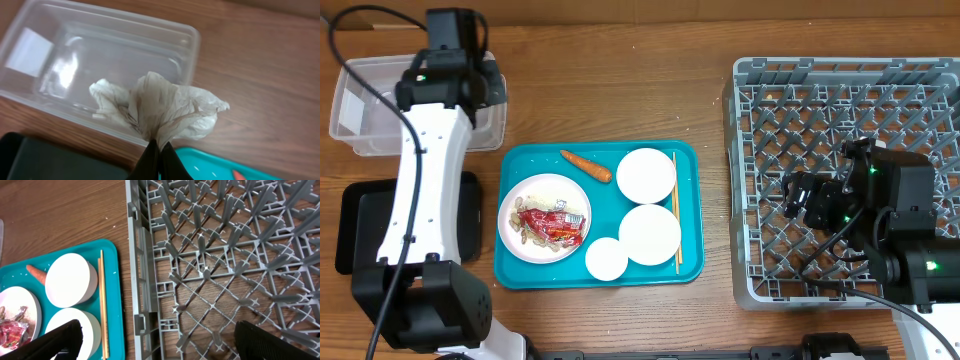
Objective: Sort waste into correct bins and load items into the dishwasher
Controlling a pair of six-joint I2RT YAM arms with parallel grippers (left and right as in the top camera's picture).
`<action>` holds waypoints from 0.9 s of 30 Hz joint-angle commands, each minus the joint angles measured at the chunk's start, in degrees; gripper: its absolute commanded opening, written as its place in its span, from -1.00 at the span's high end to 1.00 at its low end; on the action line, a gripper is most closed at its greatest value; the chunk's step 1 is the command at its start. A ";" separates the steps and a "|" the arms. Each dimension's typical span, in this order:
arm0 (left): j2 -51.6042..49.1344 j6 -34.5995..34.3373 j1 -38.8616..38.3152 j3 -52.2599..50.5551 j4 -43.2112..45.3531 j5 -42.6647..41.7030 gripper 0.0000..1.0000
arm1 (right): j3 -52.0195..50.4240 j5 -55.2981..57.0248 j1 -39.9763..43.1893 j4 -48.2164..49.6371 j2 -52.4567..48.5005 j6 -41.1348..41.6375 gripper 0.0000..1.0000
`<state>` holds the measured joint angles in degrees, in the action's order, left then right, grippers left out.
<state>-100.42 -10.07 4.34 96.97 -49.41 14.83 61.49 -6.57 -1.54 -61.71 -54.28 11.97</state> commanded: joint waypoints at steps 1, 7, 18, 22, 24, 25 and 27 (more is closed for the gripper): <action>-1.60 -0.63 2.71 0.79 1.44 2.03 0.92 | 1.64 0.52 0.07 0.02 0.09 -0.39 -1.00; -4.11 -1.92 5.09 0.79 1.18 -0.63 0.21 | 1.64 0.52 0.07 0.02 0.09 -0.37 -1.00; -0.59 -1.97 1.66 1.51 -19.43 -22.08 0.24 | 1.64 0.52 0.07 -0.17 0.09 -0.39 -1.00; -1.14 -3.04 -1.77 0.15 -31.21 -25.09 0.05 | 1.64 0.52 0.07 -0.17 0.09 -0.39 -1.00; -1.16 -3.04 -3.69 -2.08 -33.16 -24.46 0.00 | 1.64 0.52 0.07 -0.17 0.09 -0.37 -1.00; -1.16 -3.04 -4.50 -3.13 -33.42 -24.28 -0.04 | 1.64 0.52 0.07 -0.17 0.09 -0.39 -1.00; -1.16 -3.76 -5.97 -5.90 -32.98 -23.74 -0.09 | 1.64 0.52 0.07 -0.28 0.09 -0.39 -1.00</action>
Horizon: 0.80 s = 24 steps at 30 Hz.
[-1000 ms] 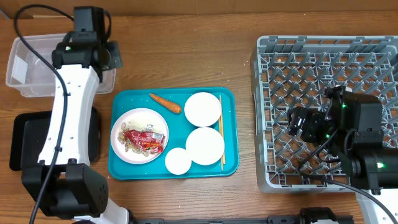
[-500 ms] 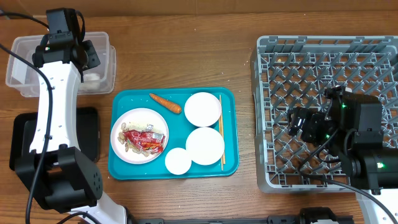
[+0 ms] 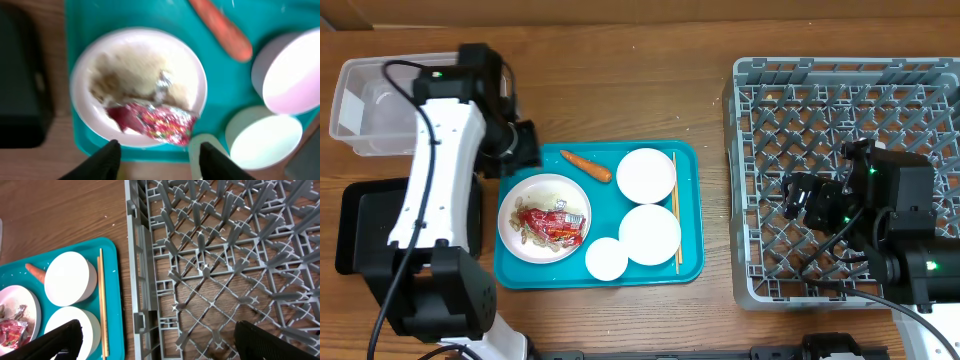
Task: Sort waste into correct bins and load items into the dishwasher
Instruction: 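Reach the left gripper to the plate and grasp the red wrapper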
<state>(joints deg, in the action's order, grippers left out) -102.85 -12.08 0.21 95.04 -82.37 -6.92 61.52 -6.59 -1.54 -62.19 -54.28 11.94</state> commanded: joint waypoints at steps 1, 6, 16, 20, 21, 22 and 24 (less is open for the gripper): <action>1.27 -3.02 -2.27 -5.09 0.20 -1.90 -0.09 | 1.62 0.55 0.07 0.07 0.09 -0.37 -1.00; 1.27 -17.97 -4.20 -11.69 1.86 -2.27 -0.13 | 1.62 0.57 0.07 -1.03 0.09 -0.39 -1.00; 1.27 -37.53 -5.16 -20.65 11.96 -4.72 -0.14 | 1.62 0.57 0.07 -1.38 0.09 -0.39 -1.00; 1.27 -39.43 -5.16 -24.22 17.88 -4.50 -0.13 | 1.62 0.57 0.07 -1.46 0.09 -0.39 -1.00; 1.27 -39.43 -5.16 -24.81 19.10 -4.48 -0.12 | 1.62 0.57 0.07 -1.44 0.09 -0.39 -1.00; 1.27 -39.41 -5.16 -25.29 20.11 -4.42 -0.11 | 1.62 0.57 0.07 -1.44 0.09 -0.39 -1.00; 1.27 -39.41 -5.18 -26.03 21.33 -4.07 -0.05 | 1.62 0.57 0.07 -1.44 0.09 -0.39 -1.00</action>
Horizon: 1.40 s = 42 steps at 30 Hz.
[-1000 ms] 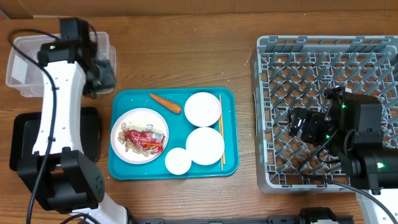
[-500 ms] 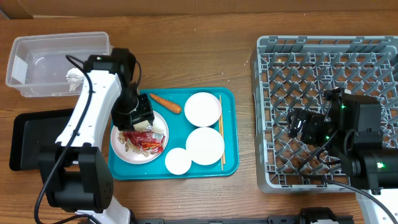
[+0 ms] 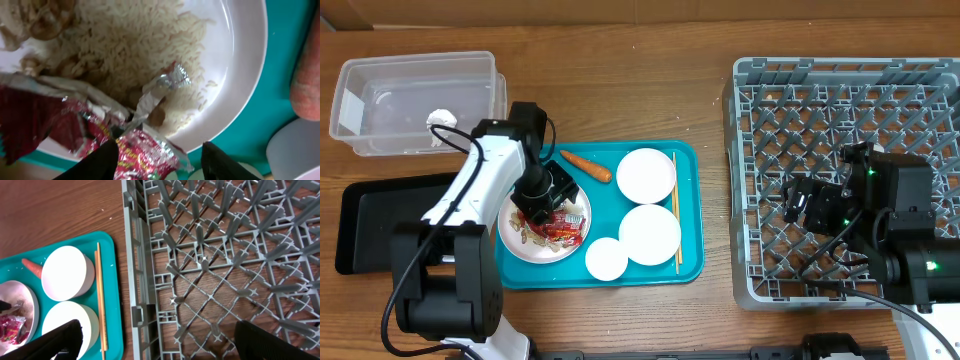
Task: Sort waste into correct bins and load items into the dishwasher
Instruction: 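Reach the left gripper to the plate and grasp the red wrapper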
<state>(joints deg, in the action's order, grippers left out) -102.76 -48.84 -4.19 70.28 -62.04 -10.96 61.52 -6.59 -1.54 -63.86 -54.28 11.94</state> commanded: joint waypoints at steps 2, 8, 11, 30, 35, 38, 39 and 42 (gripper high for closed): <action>1.18 -2.64 -0.83 -1.51 1.33 0.00 0.16 | 1.62 0.57 0.07 0.22 0.09 -0.39 -1.00; 1.18 -2.60 -0.96 -1.55 0.79 2.49 0.47 | 1.62 0.57 0.07 0.22 0.09 -0.39 -1.00; 1.18 -2.58 -1.60 -1.60 0.55 3.28 0.46 | 1.62 0.57 0.07 0.22 0.09 -0.39 -1.00; 1.16 -4.35 -4.48 -1.79 0.83 8.83 0.39 | 1.62 0.57 0.07 0.20 0.09 -0.39 -1.00; 1.14 -4.35 -4.48 -1.99 0.85 9.05 0.33 | 1.62 0.57 0.07 0.02 0.09 -0.39 -1.00; 1.14 -4.37 -4.48 -2.97 1.31 9.09 0.29 | 1.62 0.57 0.07 0.04 0.09 -0.39 -1.00; 1.14 -4.37 -4.48 -3.26 1.66 9.09 0.30 | 1.62 0.57 0.07 0.04 0.09 -0.39 -1.00; 1.14 -4.35 -4.48 -3.43 2.56 9.07 0.30 | 1.62 0.57 0.07 0.04 0.09 -0.39 -1.00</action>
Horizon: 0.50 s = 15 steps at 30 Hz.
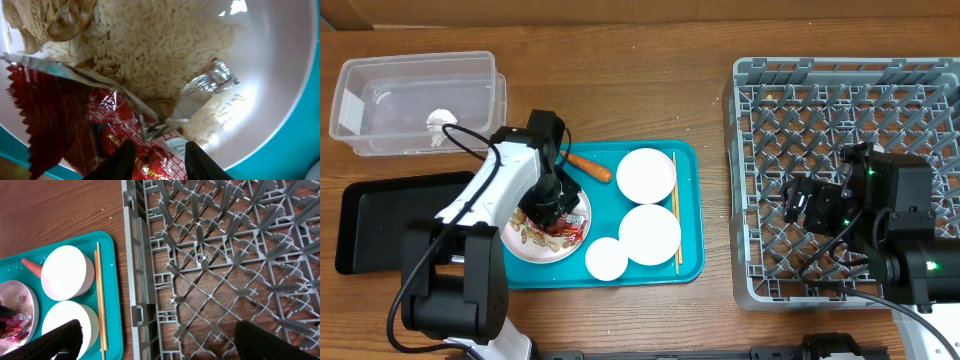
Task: Sort waste into correct bins and load items into the dishwasher
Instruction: 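Reach the left gripper to the plate and grasp the red wrapper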
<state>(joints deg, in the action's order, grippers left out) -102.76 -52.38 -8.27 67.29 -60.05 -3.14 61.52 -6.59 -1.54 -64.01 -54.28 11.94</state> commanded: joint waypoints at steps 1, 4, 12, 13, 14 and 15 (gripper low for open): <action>1.14 -0.81 -0.39 -0.44 0.76 1.25 0.30 | 1.62 0.57 0.07 0.20 0.09 -0.39 -1.00; 1.14 -0.79 -0.39 -0.44 0.87 1.33 0.34 | 1.62 0.57 0.07 0.20 0.09 -0.39 -1.00; 1.14 -0.74 -0.39 -0.44 0.72 2.25 0.92 | 1.62 0.57 0.07 0.20 0.09 -0.39 -1.00; 1.14 -0.74 -0.39 -0.44 0.76 2.27 0.92 | 1.62 0.57 0.07 0.17 0.09 -0.39 -1.00; 1.14 -0.74 -0.39 -0.42 0.76 2.29 0.92 | 1.62 0.57 0.07 0.17 0.09 -0.39 -1.00; 1.16 -0.46 -0.33 -0.31 0.76 2.29 0.92 | 1.62 0.57 0.07 0.17 0.09 -0.39 -1.00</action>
<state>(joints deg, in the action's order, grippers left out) -102.76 -52.60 -8.27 67.18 -59.13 -2.11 61.52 -6.57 -1.54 -63.96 -54.28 11.92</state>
